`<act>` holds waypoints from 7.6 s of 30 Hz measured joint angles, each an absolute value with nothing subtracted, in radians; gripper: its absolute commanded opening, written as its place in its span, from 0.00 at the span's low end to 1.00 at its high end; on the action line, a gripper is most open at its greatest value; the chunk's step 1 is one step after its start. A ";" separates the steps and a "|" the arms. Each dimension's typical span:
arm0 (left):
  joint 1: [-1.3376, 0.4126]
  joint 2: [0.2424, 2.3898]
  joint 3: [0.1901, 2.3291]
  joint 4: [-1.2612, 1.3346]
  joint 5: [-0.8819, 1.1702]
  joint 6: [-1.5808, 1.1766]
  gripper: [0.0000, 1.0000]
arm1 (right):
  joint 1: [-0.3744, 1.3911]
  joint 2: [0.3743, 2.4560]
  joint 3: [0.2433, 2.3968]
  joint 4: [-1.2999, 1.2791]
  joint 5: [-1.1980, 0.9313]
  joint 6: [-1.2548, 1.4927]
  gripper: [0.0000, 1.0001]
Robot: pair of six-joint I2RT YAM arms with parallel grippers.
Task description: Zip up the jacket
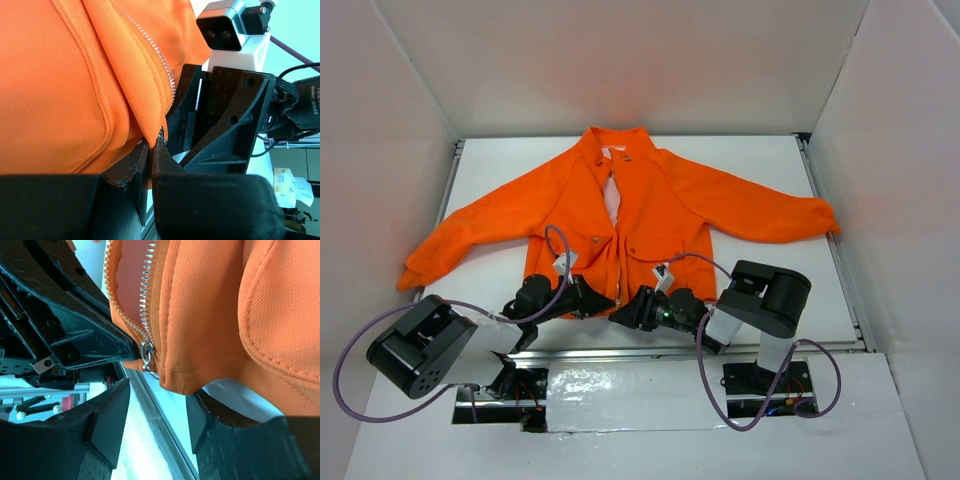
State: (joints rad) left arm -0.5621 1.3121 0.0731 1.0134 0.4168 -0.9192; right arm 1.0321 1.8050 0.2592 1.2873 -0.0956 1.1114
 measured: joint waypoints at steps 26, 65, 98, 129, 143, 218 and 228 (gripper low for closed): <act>-0.567 1.238 0.079 0.940 0.408 -0.913 0.00 | 1.035 1.801 0.264 1.289 -0.121 1.015 0.58; -0.567 1.152 0.120 0.741 0.408 -0.946 0.00 | 1.031 1.861 0.287 1.328 -0.136 0.866 0.58; -0.567 1.299 0.165 0.802 0.485 -0.897 0.00 | 0.912 1.856 0.268 1.324 -0.313 0.860 0.37; -0.567 1.321 0.144 0.840 0.489 -0.899 0.00 | 0.900 1.816 0.220 1.322 -0.363 0.891 0.60; -0.567 1.435 0.153 0.995 0.519 -1.060 0.00 | 0.892 1.598 0.161 1.307 -0.284 0.896 0.61; -0.706 1.691 0.158 1.287 0.397 -1.362 0.00 | 1.336 1.521 0.053 1.144 0.526 1.391 0.60; -0.709 1.691 0.158 1.287 0.397 -1.361 0.00 | 1.317 1.564 0.052 1.282 0.511 1.331 0.44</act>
